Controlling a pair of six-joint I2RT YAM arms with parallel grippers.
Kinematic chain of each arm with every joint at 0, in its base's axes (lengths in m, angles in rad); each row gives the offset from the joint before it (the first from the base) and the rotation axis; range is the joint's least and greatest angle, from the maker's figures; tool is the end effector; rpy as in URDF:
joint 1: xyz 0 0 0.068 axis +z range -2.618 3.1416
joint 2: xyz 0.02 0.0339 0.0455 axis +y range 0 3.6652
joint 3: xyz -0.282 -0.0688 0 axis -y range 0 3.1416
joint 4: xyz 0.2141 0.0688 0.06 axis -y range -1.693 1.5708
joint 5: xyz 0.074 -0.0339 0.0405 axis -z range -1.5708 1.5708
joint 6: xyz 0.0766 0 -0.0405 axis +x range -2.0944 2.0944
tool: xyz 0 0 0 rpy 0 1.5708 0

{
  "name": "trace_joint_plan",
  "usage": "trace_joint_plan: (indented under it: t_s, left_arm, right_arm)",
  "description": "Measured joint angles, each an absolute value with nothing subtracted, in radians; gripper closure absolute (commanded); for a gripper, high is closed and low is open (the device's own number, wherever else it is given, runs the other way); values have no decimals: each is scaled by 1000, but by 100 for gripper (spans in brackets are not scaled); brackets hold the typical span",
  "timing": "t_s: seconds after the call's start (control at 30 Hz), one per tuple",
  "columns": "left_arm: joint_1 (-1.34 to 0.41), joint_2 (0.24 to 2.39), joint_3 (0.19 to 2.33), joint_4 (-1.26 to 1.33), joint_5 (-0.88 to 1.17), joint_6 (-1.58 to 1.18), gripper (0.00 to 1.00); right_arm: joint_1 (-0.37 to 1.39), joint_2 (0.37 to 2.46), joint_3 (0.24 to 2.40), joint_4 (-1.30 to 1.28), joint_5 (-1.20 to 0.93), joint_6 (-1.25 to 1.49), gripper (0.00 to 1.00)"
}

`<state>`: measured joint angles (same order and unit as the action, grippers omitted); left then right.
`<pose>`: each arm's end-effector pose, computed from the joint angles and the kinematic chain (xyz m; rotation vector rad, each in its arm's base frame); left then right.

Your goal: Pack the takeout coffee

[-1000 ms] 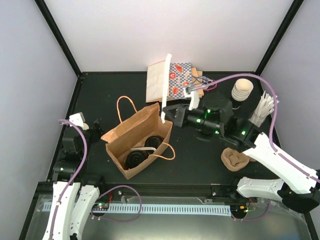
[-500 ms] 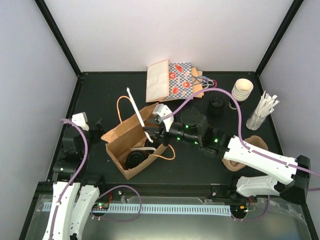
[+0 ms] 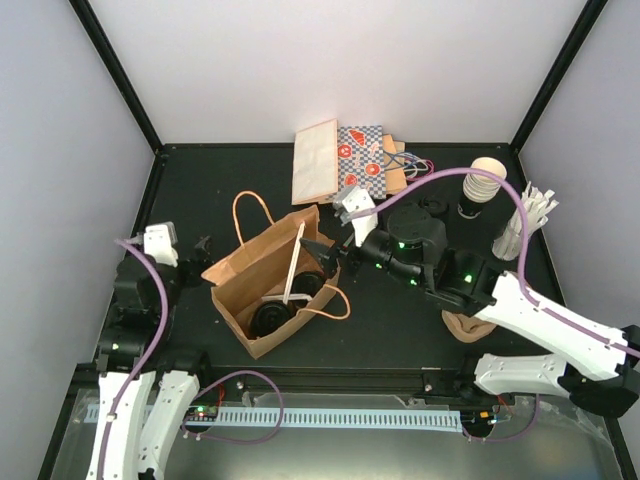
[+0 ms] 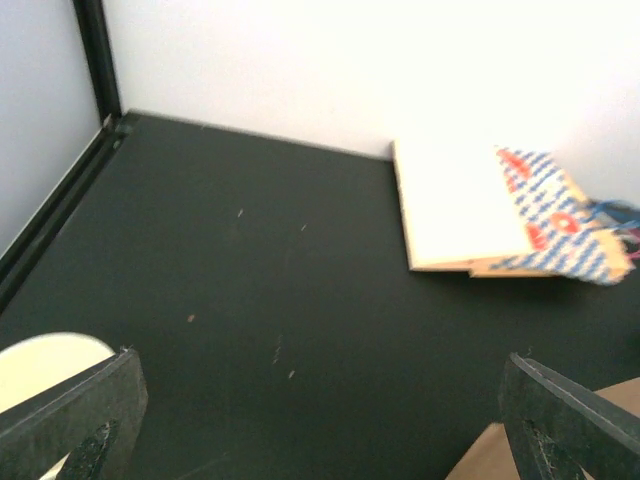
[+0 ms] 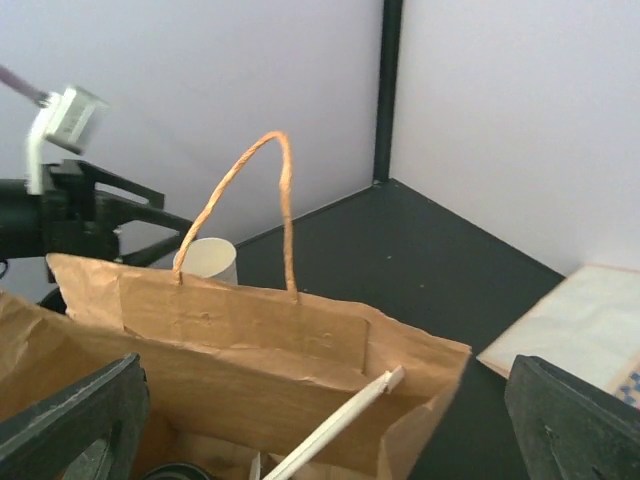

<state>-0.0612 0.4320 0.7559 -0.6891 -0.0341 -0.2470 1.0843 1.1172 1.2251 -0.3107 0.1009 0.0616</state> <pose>0.0884 -0.0028 0.3028 -0.2026 1.9290 -0.1722 0.1237 0.2173 0.4194 -0.8303 1.6337 0.7316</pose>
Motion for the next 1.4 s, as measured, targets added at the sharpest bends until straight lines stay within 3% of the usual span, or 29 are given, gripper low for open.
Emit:
trace_joint_plan:
  t_s: [0.2,0.27,0.33,0.63,0.77,0.8,0.87,0.93,1.13,1.4]
  left_arm:
    - [-61,478,949,-738,50,-265,1]
    - [-61,525,1024,-781,75,-273,1]
    - [-61,569,1072,-823,100,-282,1]
    - [-61,614,1169,-1061,170,-325,1]
    - [-61,601,1216,-1131,194,-345,1]
    - [-61,600,1225,-1151,197,-350,1]
    - [-61,599,1239,-1182,202,-353,1]
    - [-61,601,1256,-1208,204,-353,1]
    - [-61,624,1308,-1244,204,-352,1]
    - [-61,718,1312,-1224,202,-352,1]
  right_arm:
    - [1076,1119,1354,-598,175,175,3]
    - [1073,1141,1412,-720,181,186,19]
    - [1071,1180,1486,-816,192,190,26]
    - [1070,1468,1767,-1061,235,189,28]
    - [1070,1562,1808,-1111,269,185,46]
    - [1070,1583,1821,-1121,284,184,55]
    - [1069,1625,1856,-1139,308,188,81]
    - [1068,1658,1887,-1150,331,180,97]
    - [1016,1701,1936,-1153,356,185,99]
    - [804,1753,2014,-1151,349,186,97]
